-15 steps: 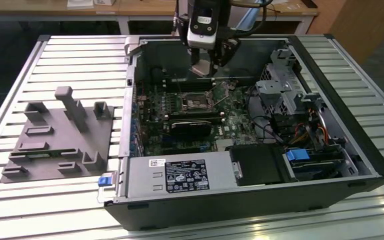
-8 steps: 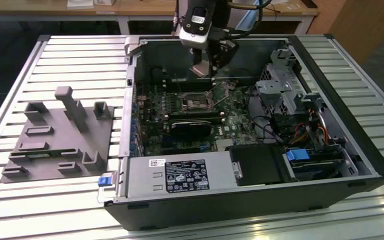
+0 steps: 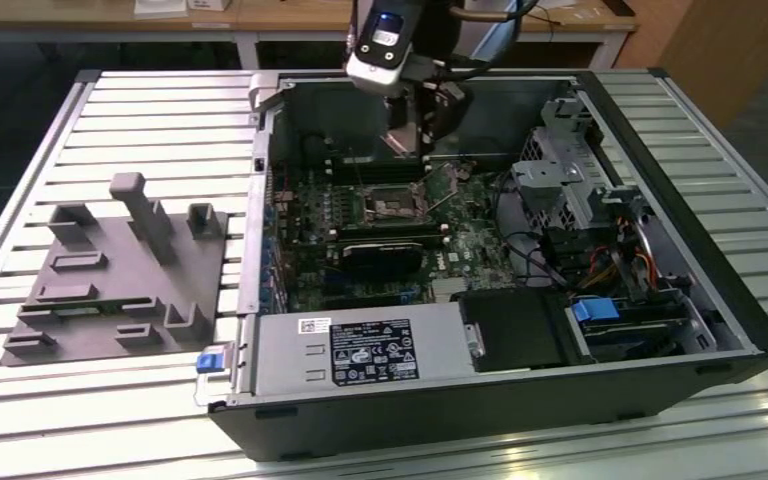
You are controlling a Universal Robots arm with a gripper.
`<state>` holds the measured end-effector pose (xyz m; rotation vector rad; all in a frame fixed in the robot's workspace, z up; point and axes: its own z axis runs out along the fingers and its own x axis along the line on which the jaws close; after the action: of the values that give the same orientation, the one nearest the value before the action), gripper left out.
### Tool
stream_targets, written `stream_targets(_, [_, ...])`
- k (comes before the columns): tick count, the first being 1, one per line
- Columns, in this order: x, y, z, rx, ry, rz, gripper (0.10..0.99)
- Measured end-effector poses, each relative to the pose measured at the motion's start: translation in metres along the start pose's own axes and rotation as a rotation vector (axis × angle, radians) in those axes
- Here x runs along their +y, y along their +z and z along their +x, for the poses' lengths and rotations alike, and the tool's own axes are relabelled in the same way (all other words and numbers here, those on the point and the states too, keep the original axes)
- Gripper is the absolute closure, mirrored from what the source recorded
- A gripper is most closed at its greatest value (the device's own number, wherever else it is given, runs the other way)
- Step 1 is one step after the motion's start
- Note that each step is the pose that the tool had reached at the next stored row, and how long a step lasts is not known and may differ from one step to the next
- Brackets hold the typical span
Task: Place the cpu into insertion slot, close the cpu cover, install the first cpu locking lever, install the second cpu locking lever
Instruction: 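Place the cpu into insertion slot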
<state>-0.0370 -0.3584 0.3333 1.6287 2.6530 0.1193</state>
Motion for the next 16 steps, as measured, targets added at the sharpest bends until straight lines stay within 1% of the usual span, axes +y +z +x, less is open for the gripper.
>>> stream_targets(10, [-0.0002,0.0031,0.0,-0.0156,0.18,-0.002,0.549])
stream_targets(16, [-0.0006,0.0075,-0.0001,-0.024,0.289,-0.004,0.549])
